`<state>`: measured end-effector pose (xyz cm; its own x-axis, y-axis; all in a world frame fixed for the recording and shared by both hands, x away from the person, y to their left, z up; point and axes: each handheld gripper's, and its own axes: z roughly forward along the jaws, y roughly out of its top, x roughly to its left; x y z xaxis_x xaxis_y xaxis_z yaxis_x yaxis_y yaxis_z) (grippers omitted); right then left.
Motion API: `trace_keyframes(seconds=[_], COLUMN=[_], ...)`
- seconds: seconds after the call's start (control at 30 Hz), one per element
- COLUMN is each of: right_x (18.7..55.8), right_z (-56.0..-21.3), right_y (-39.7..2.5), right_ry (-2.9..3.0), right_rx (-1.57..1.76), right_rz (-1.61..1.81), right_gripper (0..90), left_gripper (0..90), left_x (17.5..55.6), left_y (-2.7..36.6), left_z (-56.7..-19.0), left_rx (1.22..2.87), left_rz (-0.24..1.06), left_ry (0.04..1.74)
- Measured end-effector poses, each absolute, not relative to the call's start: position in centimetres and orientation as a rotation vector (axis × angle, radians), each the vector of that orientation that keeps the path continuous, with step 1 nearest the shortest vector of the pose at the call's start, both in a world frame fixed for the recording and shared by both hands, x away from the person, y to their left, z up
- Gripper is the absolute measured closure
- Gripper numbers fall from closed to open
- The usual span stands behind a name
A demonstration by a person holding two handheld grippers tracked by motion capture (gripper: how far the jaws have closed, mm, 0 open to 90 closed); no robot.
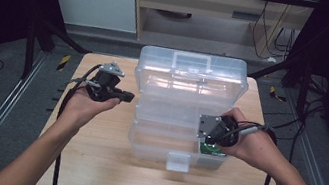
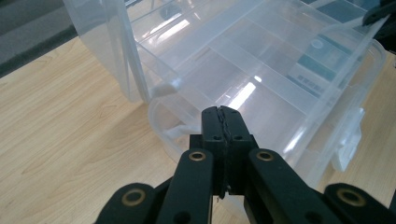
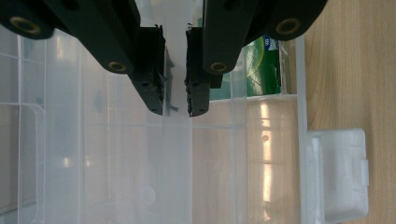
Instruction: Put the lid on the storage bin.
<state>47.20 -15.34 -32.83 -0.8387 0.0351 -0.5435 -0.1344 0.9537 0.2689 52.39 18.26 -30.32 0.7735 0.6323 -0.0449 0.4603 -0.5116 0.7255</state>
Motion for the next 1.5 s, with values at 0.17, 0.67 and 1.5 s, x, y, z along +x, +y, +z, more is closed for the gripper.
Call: trace_keyframes(seconds=[0.17, 0.67, 1.5], right_x=[47.3, 47.1, 46.3], right_z=[-32.8, -33.0, -33.5], right_y=[-15.3, -15.5, -15.9], right_ry=[2.536, 2.530, 2.536], right_rx=[-0.075, -0.066, -0.040], right_rz=[0.404, 0.411, 0.461], right_gripper=[79.7, 79.6, 74.9], left_gripper=[89.6, 89.5, 89.3], left_x=[53.6, 55.1, 54.3], left_y=[17.8, 18.0, 18.1], left_z=[-30.0, -29.3, -29.3], left_rx=[2.185, 2.104, 2.090], left_rz=[0.283, 0.258, 0.223], left_ry=[0.831, 0.894, 0.877])
